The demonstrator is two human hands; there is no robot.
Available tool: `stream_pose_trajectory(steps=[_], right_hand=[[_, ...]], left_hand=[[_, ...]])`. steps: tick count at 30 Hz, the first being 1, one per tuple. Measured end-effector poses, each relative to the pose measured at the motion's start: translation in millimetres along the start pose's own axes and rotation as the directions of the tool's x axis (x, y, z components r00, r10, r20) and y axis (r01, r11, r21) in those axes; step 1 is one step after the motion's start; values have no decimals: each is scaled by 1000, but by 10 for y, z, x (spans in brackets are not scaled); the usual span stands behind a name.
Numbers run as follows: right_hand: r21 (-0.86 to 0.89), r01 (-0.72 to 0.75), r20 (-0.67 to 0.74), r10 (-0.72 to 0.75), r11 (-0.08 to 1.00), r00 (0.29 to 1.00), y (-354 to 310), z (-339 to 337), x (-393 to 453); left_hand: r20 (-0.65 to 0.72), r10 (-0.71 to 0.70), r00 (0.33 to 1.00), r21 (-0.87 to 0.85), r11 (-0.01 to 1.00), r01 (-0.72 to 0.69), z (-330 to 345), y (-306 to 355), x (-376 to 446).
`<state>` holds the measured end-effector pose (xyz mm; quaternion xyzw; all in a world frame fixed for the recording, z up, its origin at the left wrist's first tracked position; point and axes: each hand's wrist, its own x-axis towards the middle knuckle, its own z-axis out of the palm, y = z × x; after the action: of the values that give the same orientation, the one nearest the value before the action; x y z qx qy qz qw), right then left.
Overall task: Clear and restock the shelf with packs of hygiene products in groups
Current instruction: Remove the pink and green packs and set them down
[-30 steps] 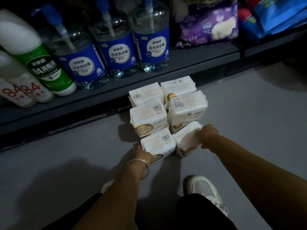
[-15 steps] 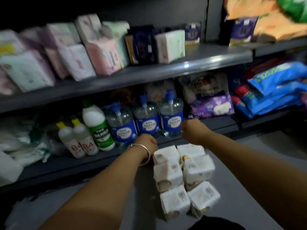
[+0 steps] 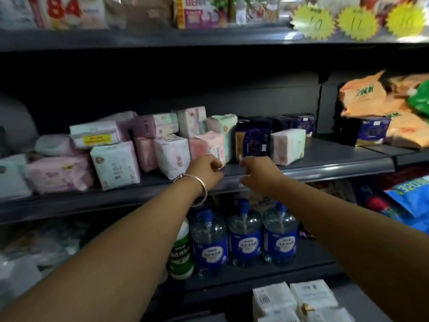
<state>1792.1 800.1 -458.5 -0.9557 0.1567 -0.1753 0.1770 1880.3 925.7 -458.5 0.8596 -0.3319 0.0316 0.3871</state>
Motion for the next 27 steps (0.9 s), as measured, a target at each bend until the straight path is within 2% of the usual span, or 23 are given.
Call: stream_pose_trajectory(steps=[7,14,20,23,27], right_hand=[[-26,-31,-43,30,999,999,-105,-40,379],[-110,-66,-88,56,992,995,184,-174,739],[-164,-140,-157,114,976,981,599,-432,865],[-222,-178,-195,135,959,972,723,-512,958],[-379,-240,-226,162,894,961,832,-531,1062]], left_hand=[[-13,55,998,-6,998,-55,-268,-55,401],[25,135,990,-43,990,-134,-39,221,859],[90,240,967,10,970,-242,197,473,1226],[100,277,956,70,956,-285,282,499,1439],[131,310,942,240,912,-334,352,517,1603]])
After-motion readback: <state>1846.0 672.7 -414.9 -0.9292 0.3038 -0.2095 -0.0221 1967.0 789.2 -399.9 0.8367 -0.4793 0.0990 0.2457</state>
